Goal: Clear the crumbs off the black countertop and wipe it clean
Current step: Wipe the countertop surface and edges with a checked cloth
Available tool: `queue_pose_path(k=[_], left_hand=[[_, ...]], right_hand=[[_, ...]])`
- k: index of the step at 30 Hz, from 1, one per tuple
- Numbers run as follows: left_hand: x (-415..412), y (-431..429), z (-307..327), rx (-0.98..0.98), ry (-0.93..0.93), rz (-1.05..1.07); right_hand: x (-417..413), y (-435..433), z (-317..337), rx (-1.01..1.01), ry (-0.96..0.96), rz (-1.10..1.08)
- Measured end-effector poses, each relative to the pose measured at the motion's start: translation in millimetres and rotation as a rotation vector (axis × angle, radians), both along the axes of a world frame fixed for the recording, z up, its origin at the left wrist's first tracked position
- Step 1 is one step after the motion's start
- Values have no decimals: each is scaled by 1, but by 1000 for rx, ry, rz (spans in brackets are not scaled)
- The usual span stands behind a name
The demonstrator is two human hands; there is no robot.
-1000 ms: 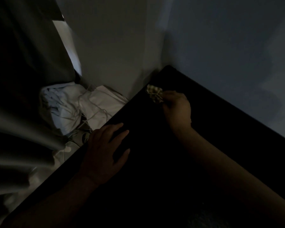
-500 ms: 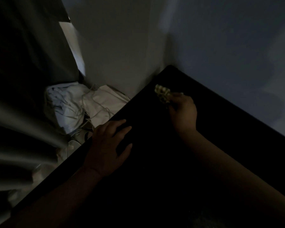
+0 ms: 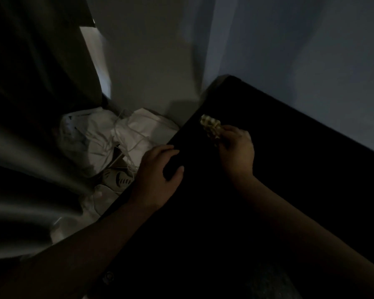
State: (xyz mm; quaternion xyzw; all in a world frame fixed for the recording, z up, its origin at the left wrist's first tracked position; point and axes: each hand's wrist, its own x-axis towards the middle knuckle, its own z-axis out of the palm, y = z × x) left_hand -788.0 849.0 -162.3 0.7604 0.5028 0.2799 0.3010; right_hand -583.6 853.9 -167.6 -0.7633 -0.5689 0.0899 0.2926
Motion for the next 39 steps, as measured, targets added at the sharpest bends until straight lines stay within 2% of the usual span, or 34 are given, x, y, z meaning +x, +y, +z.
queue_pose_path(k=[3,6,12,20,25,35,39], left_hand=[[-36,1,2,36,92,-26],[-67,-2,-2,37,112,-12],[-98,-21,-15,-3,46,28],[-125,-36,-23,-204,-121,29],[-134,-43,-29,-222,-146,30],[-160,-61,-33,-313,-190,87],[-172,-67,-34,-387,-248,126]], right_hand=[[-32,-28,0,10,16,118],[-42,-38,5,23,70,84],[-57,-46,6,-1,48,-104],[-120,-102,-1,3,134,50],[-108,-98,9,37,109,-108],[-181,-178,-1,-21,103,97],[-177,-174,9,17,167,5]])
